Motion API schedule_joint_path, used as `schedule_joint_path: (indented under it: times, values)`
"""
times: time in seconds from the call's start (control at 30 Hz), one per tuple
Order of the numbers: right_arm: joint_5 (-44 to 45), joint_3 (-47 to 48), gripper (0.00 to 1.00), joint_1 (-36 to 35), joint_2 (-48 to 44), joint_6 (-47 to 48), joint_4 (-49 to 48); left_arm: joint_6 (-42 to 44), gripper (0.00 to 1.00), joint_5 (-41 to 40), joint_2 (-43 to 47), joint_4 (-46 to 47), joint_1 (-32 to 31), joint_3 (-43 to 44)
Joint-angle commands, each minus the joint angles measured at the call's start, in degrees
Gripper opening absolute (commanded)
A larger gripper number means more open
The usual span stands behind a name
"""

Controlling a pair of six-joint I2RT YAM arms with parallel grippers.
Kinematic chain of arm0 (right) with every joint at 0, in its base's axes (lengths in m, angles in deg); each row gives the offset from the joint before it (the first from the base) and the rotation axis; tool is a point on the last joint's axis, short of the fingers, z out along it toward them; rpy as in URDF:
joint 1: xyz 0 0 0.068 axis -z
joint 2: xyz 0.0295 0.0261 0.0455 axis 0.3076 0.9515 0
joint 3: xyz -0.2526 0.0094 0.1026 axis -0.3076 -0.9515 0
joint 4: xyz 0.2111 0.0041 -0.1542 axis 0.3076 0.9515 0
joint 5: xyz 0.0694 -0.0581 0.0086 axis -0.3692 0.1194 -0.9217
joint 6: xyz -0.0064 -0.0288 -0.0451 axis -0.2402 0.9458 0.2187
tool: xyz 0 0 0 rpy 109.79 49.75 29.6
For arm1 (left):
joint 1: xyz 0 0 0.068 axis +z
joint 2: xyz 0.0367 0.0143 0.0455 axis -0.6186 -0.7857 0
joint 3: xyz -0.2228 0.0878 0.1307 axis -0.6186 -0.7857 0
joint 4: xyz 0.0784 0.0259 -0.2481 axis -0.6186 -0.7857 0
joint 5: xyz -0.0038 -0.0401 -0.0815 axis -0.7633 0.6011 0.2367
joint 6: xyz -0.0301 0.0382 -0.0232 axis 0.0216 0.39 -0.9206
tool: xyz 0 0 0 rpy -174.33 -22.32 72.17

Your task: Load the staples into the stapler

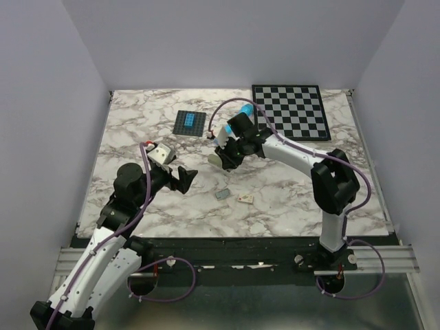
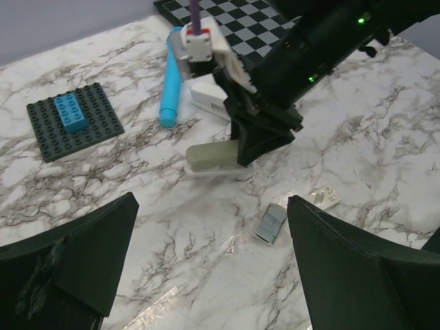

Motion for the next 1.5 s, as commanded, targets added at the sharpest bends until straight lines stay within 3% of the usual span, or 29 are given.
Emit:
schedule_joint_path:
  times: [0.0,0.13,0.23,0.3,0.33,0.37,0.47,0.63,0.67,0.93,1.3,1.47]
  values:
    - [-2.2,5.8,0.15,-2.0,6.6,8.7,5.4,1.0,0.98,6.5,-1.0,3.1,0.3,-0.9]
    - [-0.5,7.3,0.23,-2.6,9.1,10.3,5.7,0.9,0.97,7.1,-2.2,3.8,0.3,-1.2]
    - [0.0,6.8,0.39,-2.5,8.3,9.8,5.3,2.1,0.98,7.1,-3.1,3.7,0.2,-1.3]
    - [-0.1,4.9,0.57,-2.6,6.9,9.3,3.8,3.1,0.98,7.5,-4.1,4.4,0.2,-1.3]
    - [-0.1,4.5,0.58,-2.6,6.2,9.0,3.4,3.4,0.98,7.7,-4.7,4.5,0.2,-1.3]
    - [0.0,4.0,0.65,-2.6,4.3,8.3,2.8,3.8,0.98,8.0,-5.8,4.5,0.2,-1.1]
    - [0.4,1.7,0.71,-2.6,-0.5,6.0,1.2,6.5,0.98,9.0,-9.1,3.9,0.1,0.8]
    - [10.0,-8.7,0.81,-2.1,-10.9,-2.2,-5.9,13.4,0.98,12.2,-15.7,-0.2,-0.4,6.2]
    - [11.8,-10.4,0.89,-2.0,-12.5,-5.8,-7.8,16.2,0.98,12.9,-18.4,-0.8,-0.7,8.4]
    - [32.7,-32.1,1.00,1.6,-31.3,-27.5,-20.9,30.6,0.99,15.9,-35.9,-10.6,-3.0,20.6]
    - [40.2,-61.1,1.00,2.0,-56.5,-34.0,-55.7,50.8,0.99,14.8,-57.9,-18.9,-9.8,33.2]
    - [41.4,-68.9,1.00,1.9,-60.7,-34.3,-65.5,55.2,0.96,13.8,-65.6,-20.8,-12.0,37.7]
